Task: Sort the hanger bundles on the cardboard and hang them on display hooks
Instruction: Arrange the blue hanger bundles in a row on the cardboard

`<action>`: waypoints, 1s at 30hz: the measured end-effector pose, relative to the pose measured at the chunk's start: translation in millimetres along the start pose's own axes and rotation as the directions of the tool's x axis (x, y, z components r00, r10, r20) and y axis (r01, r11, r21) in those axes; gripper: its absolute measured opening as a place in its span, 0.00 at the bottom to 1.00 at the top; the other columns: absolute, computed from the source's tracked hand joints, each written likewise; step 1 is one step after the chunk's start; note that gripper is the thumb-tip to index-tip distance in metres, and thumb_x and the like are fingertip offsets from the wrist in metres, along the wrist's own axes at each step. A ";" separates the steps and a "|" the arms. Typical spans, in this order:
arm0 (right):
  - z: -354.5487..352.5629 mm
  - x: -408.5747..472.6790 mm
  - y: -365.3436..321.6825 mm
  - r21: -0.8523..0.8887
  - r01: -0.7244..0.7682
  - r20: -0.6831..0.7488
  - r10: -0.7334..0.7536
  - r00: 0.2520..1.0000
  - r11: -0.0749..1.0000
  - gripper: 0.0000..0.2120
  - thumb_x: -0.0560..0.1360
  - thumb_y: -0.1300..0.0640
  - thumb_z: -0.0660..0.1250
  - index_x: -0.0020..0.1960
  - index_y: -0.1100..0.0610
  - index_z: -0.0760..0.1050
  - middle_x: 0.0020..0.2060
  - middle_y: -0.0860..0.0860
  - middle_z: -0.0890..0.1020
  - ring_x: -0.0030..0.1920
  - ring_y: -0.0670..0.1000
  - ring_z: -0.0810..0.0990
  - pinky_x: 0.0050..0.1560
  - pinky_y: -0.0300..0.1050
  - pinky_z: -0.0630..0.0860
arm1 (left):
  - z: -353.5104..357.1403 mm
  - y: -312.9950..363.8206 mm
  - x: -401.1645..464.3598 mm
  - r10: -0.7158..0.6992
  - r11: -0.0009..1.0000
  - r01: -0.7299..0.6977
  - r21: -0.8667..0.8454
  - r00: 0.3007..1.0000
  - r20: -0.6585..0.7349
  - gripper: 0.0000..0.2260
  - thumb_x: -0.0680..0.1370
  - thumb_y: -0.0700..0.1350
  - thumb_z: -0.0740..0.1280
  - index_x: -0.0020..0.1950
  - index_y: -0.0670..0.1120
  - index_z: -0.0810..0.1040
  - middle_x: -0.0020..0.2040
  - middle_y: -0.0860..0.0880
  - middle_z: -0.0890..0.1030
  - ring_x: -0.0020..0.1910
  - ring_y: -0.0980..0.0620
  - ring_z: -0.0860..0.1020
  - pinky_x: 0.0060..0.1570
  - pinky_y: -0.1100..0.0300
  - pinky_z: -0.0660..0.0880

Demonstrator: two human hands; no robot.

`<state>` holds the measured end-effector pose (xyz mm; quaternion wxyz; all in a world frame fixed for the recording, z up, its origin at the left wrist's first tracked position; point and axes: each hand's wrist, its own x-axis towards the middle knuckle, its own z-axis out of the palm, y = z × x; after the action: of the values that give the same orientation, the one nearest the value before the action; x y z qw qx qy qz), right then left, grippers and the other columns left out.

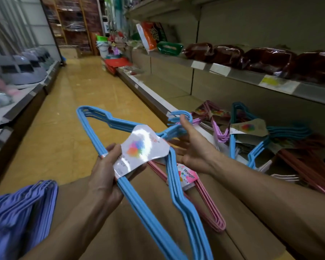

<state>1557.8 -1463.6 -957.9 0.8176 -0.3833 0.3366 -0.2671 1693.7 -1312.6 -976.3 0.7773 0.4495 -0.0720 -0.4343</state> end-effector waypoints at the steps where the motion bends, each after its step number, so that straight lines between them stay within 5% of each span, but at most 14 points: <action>1: 1.5 5.4 1.9 0.070 0.009 -0.010 -0.008 1.000 0.998 0.36 0.69 0.37 0.73 0.69 0.56 0.73 0.61 0.62 0.80 0.53 0.60 0.85 0.45 0.56 0.84 | -4.9 0.0 -2.8 -0.021 1.000 0.021 0.009 1.000 0.014 0.07 0.80 0.47 0.65 0.56 0.51 0.71 0.59 0.41 0.81 0.44 0.43 0.83 0.27 0.52 0.80; 7: 5.2 20.3 19.6 0.105 -0.016 0.099 0.005 0.995 0.994 0.39 0.64 0.44 0.76 0.69 0.61 0.73 0.53 0.62 0.84 0.55 0.64 0.84 0.50 0.63 0.82 | -36.9 12.1 -10.1 -0.082 0.995 0.084 0.057 0.996 -0.026 0.16 0.80 0.48 0.65 0.62 0.39 0.76 0.52 0.38 0.84 0.36 0.43 0.84 0.30 0.48 0.82; 12: 15.6 23.9 18.8 0.082 -0.005 0.243 -0.015 0.970 0.997 0.32 0.68 0.46 0.74 0.68 0.57 0.72 0.50 0.62 0.84 0.53 0.65 0.84 0.49 0.68 0.80 | -58.1 29.2 -4.6 -0.045 0.977 0.067 0.202 0.993 -0.112 0.15 0.80 0.52 0.65 0.53 0.40 0.80 0.43 0.41 0.85 0.31 0.46 0.83 0.25 0.54 0.79; 18: 35.4 20.7 31.6 -0.019 -0.036 0.159 0.038 0.987 0.999 0.21 0.75 0.58 0.73 0.65 0.60 0.72 0.58 0.69 0.78 0.51 0.70 0.84 0.44 0.69 0.82 | -82.9 35.1 0.3 -0.010 0.919 0.086 0.386 0.981 -0.195 0.17 0.78 0.56 0.66 0.50 0.42 0.80 0.40 0.42 0.82 0.28 0.46 0.78 0.20 0.61 0.72; 25: 68.0 24.5 52.7 -0.067 0.026 0.026 -0.024 0.999 0.997 0.16 0.75 0.59 0.72 0.59 0.63 0.74 0.54 0.65 0.77 0.47 0.70 0.84 0.37 0.65 0.82 | -109.0 44.9 -1.4 -0.004 0.838 0.168 0.518 0.953 -0.302 0.20 0.80 0.57 0.64 0.50 0.39 0.81 0.39 0.42 0.83 0.33 0.43 0.80 0.29 0.52 0.79; 28: 86.9 25.1 62.1 -0.092 0.067 -0.016 -0.069 0.997 0.994 0.15 0.75 0.59 0.72 0.58 0.63 0.74 0.49 0.62 0.77 0.46 0.68 0.84 0.39 0.69 0.82 | -129.1 55.5 -0.1 0.077 0.801 0.122 0.587 0.950 -0.304 0.22 0.79 0.56 0.66 0.58 0.37 0.78 0.47 0.39 0.84 0.39 0.41 0.81 0.42 0.44 0.81; 30: 98.9 27.2 71.8 -0.108 0.082 -0.034 -0.086 0.996 0.991 0.17 0.76 0.59 0.72 0.61 0.63 0.72 0.46 0.60 0.77 0.44 0.66 0.85 0.38 0.68 0.82 | -146.1 60.2 -2.8 0.152 0.729 0.100 0.677 0.941 -0.303 0.29 0.74 0.59 0.69 0.65 0.39 0.75 0.55 0.39 0.82 0.41 0.44 0.81 0.41 0.50 0.80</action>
<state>1662.4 -1397.8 -977.8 0.7773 -0.4351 0.3495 -0.2903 1802.2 -1204.4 -1015.3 0.5633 0.7702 -0.0986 -0.2822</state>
